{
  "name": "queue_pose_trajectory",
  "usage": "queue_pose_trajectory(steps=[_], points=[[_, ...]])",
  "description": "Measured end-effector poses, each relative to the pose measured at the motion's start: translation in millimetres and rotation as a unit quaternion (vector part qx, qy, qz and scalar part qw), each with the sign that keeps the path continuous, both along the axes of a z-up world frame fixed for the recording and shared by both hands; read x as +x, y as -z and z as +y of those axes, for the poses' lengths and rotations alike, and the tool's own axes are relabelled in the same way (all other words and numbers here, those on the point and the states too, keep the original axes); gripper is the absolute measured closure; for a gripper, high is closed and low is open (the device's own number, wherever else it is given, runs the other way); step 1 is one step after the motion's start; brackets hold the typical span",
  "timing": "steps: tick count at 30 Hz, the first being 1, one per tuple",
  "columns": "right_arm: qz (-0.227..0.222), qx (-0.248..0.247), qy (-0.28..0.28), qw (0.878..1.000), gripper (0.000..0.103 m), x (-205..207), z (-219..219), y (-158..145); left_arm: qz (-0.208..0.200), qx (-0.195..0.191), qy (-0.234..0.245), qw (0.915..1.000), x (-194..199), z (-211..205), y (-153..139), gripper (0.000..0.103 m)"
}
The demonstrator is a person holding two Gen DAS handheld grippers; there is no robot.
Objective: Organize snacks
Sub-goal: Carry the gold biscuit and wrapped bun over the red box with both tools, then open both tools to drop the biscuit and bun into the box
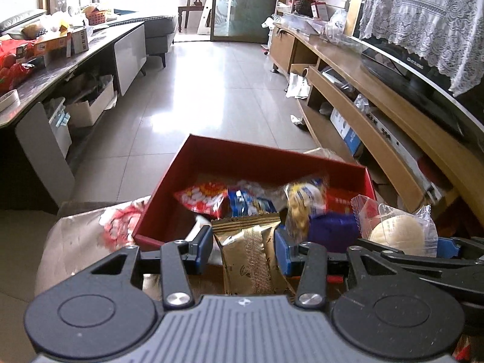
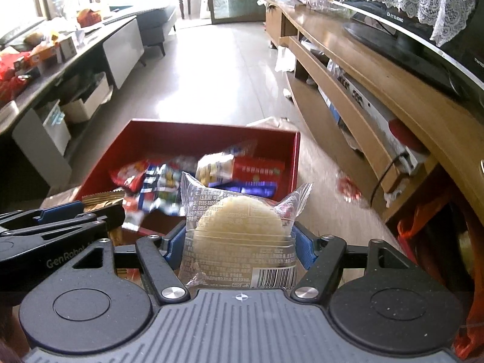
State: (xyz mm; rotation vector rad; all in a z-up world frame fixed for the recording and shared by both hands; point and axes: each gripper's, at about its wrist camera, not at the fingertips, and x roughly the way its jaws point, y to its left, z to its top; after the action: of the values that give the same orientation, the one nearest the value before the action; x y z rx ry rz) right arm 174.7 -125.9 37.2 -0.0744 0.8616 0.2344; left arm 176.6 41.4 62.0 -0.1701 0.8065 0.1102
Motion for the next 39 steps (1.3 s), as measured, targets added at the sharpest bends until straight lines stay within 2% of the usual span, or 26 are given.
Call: queue_pose_trajectory(steps=[14, 27, 34, 39], points=[[0.021, 0.006, 0.009, 1.0, 0.026, 57, 7, 27, 0.027, 0.011, -0.009, 0.9995, 59, -1, 33, 0.06], [0.012, -0.006, 0.012, 1.0, 0.02, 73, 13, 42, 0.041, 0.006, -0.023, 0.9989, 71, 8, 44, 0.057], [-0.009, -0.004, 0.016, 1.0, 0.016, 70, 9, 30, 0.026, 0.006, -0.025, 0.9993, 63, 11, 31, 0.043], [-0.024, 0.005, 0.015, 1.0, 0.014, 65, 5, 17, 0.02, -0.005, -0.029, 0.9993, 54, 16, 22, 0.038]])
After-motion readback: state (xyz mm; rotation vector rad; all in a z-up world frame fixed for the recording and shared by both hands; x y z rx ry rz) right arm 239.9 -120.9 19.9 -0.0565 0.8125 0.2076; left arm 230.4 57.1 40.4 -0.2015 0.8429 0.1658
